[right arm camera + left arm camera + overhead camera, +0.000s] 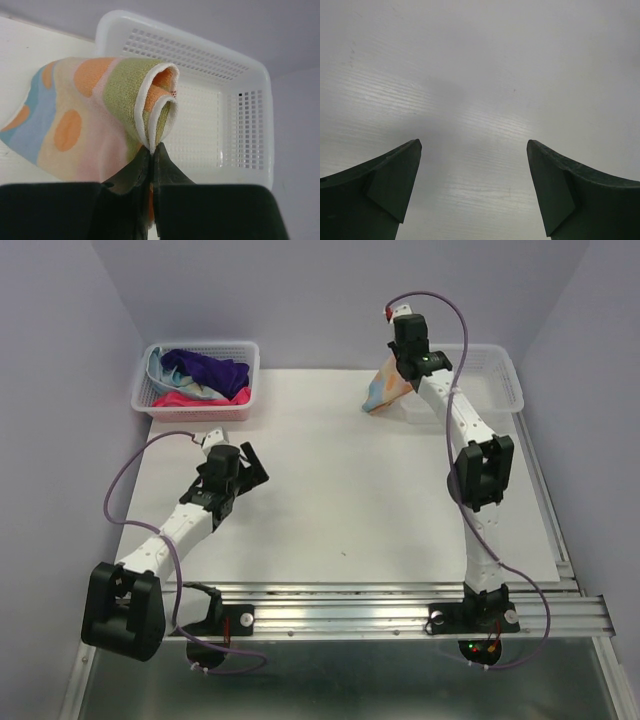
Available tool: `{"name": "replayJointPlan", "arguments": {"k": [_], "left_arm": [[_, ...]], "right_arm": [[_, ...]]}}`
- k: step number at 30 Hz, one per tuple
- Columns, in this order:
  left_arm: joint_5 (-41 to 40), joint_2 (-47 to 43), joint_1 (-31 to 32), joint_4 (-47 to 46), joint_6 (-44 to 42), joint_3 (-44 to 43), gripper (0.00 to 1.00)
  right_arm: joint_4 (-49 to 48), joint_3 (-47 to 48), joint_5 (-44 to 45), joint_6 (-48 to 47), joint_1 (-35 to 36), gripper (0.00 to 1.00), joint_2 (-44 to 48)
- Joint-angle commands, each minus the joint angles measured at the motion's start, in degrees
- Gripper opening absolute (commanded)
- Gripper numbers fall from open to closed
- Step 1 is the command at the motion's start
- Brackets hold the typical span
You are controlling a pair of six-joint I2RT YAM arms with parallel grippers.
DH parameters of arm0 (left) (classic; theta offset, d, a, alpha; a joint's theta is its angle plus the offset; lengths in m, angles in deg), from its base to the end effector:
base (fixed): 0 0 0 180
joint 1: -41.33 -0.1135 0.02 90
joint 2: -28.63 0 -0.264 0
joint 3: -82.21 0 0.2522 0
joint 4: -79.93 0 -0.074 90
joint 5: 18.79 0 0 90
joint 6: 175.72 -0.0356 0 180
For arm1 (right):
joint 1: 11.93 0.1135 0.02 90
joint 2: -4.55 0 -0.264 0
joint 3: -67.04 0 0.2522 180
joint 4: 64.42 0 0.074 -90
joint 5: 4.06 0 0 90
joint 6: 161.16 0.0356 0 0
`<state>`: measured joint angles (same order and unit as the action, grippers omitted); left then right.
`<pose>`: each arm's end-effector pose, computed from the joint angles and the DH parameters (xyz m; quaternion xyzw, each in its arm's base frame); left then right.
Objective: Fold and stack the towels
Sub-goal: Neatly place the folded towel into the bin
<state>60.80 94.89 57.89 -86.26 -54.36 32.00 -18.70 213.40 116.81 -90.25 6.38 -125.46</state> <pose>0.2421 -0.0653 0.2312 -0.1561 0.8488 -0.1309 0.4879 0.5021 0.1469 0.3354 -0.1395 0.8313 -0.2331 0.4850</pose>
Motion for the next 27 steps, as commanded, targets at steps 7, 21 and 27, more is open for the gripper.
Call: {"name": "replayJointPlan", "arguments": {"k": [7, 21, 27], "left_arm": [[-2.77, -3.42, 0.32, -0.32, -1.3, -2.23, 0.99], [-4.09, -6.23, 0.32, 1.53, -1.64, -2.4, 0.99], [-4.09, -5.79, 0.32, 1.96, -2.0, -3.45, 0.99]], "right_arm": [[-0.24, 6.54, -3.97, -0.77, -7.05, 0.01, 4.15], [-2.7, 1.35, -11.18, 3.09, -14.08, 0.01, 3.81], [-4.02, 0.21, -12.49, 4.06, -16.81, 0.01, 0.73]]}}
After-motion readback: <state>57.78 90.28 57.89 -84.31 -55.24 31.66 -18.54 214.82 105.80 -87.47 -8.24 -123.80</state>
